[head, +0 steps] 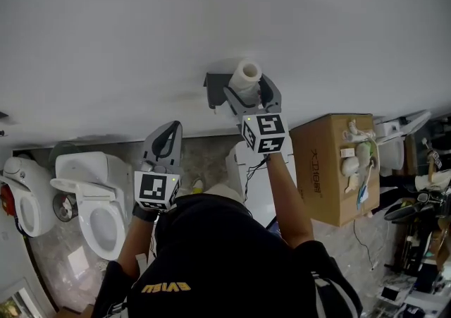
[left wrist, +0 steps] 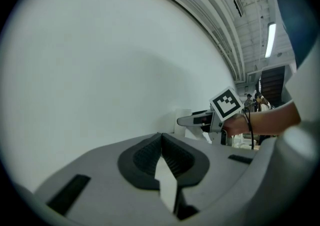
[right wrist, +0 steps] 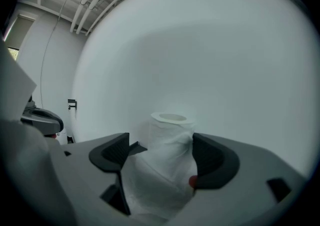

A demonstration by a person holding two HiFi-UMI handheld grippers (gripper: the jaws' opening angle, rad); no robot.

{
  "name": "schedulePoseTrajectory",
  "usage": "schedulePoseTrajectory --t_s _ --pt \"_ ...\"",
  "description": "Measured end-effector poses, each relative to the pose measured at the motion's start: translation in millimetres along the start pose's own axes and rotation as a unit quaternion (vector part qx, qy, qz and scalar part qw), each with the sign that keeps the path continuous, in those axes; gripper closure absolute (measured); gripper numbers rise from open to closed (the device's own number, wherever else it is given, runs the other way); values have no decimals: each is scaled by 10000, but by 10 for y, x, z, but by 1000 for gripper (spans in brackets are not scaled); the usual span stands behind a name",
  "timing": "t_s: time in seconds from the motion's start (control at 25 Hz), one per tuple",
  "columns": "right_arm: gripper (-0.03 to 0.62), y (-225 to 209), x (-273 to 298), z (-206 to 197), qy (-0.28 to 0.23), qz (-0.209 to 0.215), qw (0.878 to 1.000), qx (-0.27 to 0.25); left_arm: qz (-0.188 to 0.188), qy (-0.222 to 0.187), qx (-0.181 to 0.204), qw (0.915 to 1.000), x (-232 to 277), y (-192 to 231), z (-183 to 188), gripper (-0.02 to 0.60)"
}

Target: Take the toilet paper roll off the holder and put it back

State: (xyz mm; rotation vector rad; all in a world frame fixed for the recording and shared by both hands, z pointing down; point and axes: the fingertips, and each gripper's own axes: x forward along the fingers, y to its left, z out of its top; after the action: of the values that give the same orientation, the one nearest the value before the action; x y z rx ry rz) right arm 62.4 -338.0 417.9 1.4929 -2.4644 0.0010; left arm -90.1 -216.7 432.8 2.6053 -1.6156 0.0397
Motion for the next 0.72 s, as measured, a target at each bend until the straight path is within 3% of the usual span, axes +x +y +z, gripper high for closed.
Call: schedulePoseTrajectory --t_s 0.72 --pt "330 -145 24 -38 136 -504 9986 -3 111 56 1 9999 -106 40 -91 571"
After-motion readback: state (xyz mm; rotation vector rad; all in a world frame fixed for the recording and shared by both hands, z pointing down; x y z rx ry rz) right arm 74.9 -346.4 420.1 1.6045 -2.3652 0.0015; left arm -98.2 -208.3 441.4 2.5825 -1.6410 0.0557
